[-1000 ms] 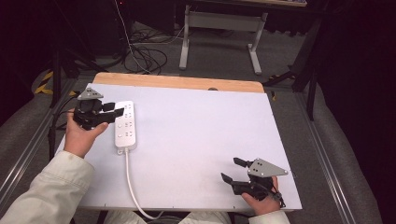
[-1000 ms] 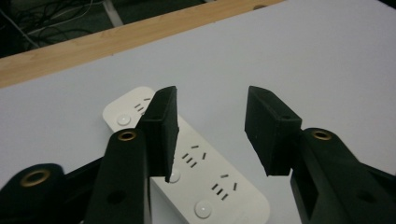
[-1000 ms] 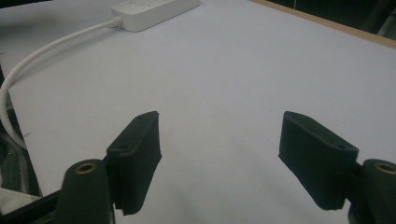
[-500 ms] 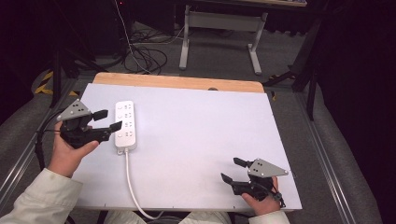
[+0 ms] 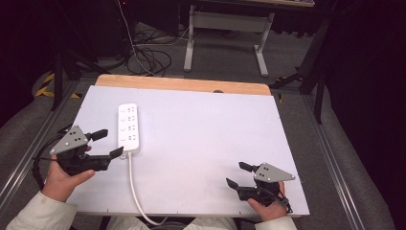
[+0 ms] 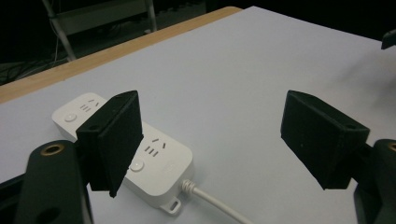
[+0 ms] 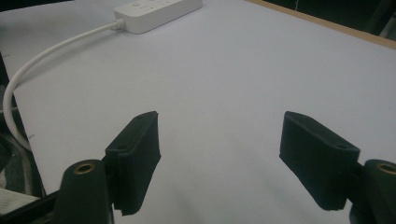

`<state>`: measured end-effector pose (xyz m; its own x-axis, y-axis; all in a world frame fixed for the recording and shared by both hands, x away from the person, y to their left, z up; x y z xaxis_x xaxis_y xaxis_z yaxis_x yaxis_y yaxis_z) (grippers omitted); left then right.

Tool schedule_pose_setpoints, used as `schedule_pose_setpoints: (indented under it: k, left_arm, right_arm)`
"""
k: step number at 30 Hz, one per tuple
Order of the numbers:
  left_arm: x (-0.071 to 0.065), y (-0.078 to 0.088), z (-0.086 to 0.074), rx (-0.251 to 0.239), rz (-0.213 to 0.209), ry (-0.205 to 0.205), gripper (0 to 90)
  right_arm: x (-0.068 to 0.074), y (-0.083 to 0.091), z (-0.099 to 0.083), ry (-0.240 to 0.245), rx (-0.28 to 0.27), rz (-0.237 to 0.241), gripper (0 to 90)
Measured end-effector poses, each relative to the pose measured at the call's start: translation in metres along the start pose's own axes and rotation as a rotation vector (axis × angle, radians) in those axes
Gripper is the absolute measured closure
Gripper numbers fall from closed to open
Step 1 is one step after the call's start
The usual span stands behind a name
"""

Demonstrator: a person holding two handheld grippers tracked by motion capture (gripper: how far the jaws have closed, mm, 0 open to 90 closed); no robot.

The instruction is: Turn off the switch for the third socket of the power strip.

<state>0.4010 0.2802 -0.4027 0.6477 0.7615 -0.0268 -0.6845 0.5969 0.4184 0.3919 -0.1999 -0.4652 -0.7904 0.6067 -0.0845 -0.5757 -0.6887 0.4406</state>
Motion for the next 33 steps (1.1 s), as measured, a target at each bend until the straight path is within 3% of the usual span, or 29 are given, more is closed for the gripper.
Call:
schedule_pose_setpoints:
  k: [6,11,15,18,23,26,30,33]
  left_arm:
    - [-0.004,-0.002,-0.017,0.022,-0.038,-0.002,18.9]
    - [-0.004,-0.003,-0.029,0.013,-0.050,0.027,19.9]
    - [-0.005,-0.007,-0.042,0.042,-0.066,0.024,19.3]
    - [-0.004,-0.009,-0.051,0.053,-0.068,0.014,19.3]
    - [-0.006,-0.011,-0.062,0.044,-0.066,0.034,20.6]
    - [-0.006,-0.011,-0.066,0.038,-0.068,0.030,21.0]
    - [-0.007,-0.011,-0.071,0.058,-0.065,-0.011,21.0]
    - [-0.009,-0.011,-0.075,0.063,-0.076,-0.002,20.8]
  right_arm:
    - [0.000,0.000,0.000,0.002,-0.001,0.001,28.7]
    - [0.000,0.000,0.000,0.002,-0.001,0.002,28.7]
    - [0.000,0.001,0.000,0.004,-0.003,0.000,28.7]
    - [0.000,0.001,0.000,0.002,-0.002,0.001,28.7]
    - [0.000,0.000,0.000,0.002,-0.001,0.001,28.7]
    - [0.000,0.000,0.000,0.004,0.001,0.001,28.7]
    - [0.000,0.000,0.000,0.002,0.002,0.001,28.7]
    - [0.000,0.000,-0.001,0.001,0.003,0.002,28.7]
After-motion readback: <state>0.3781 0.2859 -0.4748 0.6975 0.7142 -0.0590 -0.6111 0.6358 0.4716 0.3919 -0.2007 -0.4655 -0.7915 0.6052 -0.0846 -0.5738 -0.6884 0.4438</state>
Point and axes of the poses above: each handheld gripper's, and its own axes: y roughly backward along the jaws, z roughly out of its top, x roughly to its left, the point moved 2 cm from there along -y, roughly forward along the jaws, and after that the axes turned 3 degrees about y, right-handed, at the moved point
